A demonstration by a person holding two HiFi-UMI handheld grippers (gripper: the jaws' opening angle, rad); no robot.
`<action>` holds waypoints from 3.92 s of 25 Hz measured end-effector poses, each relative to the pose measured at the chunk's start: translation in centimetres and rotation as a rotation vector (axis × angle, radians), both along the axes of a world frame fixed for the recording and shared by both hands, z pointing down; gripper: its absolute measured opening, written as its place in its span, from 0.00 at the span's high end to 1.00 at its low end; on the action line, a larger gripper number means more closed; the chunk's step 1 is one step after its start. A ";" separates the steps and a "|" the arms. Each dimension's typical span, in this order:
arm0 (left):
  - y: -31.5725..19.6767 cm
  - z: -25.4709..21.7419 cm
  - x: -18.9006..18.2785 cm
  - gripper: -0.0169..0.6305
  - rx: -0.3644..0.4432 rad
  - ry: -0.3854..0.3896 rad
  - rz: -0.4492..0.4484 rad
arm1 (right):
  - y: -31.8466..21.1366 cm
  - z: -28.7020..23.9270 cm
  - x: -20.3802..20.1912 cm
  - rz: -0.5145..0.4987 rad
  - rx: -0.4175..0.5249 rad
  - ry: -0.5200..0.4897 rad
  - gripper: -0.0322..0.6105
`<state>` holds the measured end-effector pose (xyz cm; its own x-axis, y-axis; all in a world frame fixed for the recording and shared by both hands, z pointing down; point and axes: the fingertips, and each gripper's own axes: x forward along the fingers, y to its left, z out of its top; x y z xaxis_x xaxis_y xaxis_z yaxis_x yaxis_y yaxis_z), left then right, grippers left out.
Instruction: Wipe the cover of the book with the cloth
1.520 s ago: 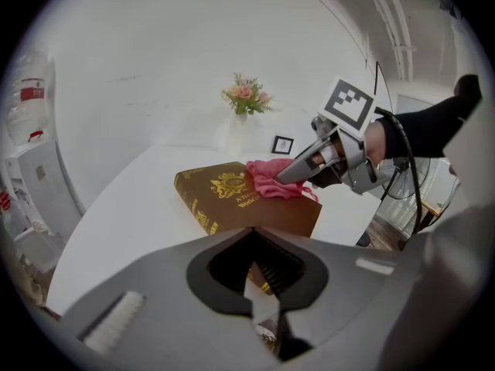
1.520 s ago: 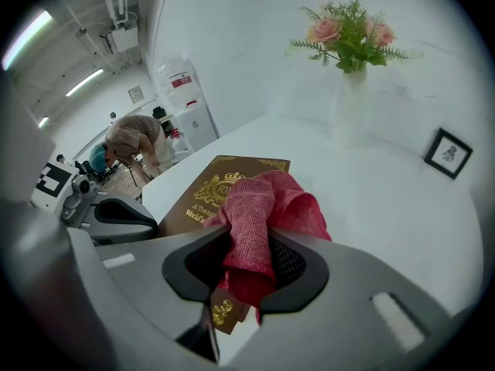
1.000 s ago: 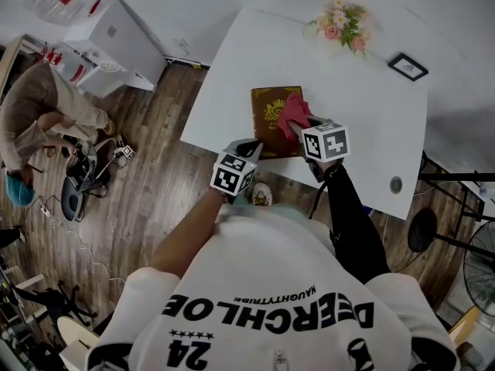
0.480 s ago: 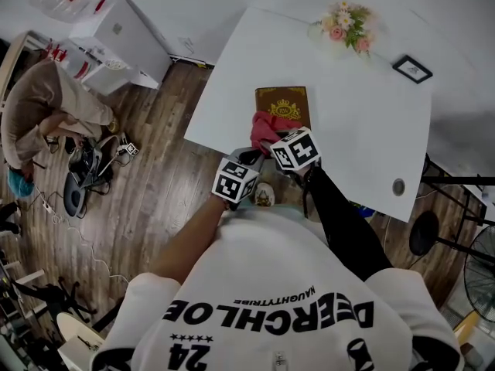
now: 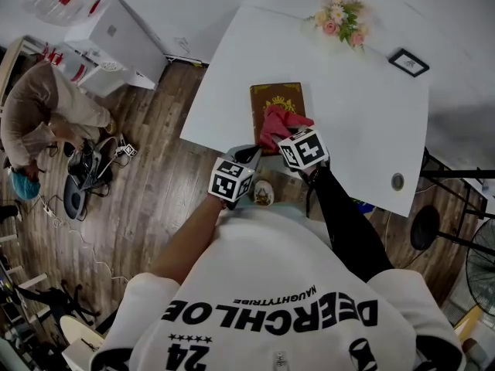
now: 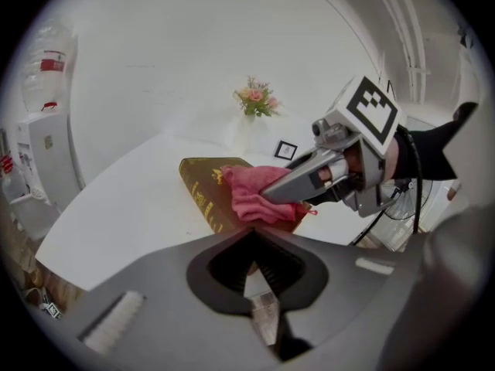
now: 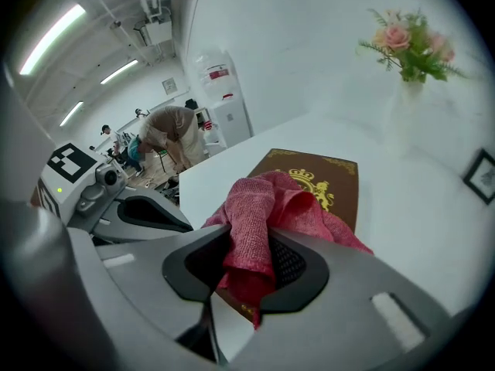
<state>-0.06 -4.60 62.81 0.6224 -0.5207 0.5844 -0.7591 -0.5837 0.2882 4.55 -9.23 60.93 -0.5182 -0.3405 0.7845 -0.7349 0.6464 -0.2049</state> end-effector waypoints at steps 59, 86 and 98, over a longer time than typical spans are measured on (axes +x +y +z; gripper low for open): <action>0.9 -0.5 -2.9 0.90 -0.026 0.042 0.132 | 3.0 0.5 10.3 0.392 -0.055 0.096 0.79; 0.3 -0.6 -4.9 0.90 -0.004 0.048 0.151 | 8.1 0.8 -4.1 0.011 -0.056 0.054 0.79; -0.3 -0.5 -4.2 0.90 -0.008 0.049 0.177 | 7.5 1.0 3.5 0.230 -0.075 0.071 0.79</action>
<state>-4.29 -4.86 62.34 0.7320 -0.3955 0.5548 -0.6293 -0.7045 0.3280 8.09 -1.76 61.90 -0.3765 -0.3828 0.8436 -0.8752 0.4455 -0.1885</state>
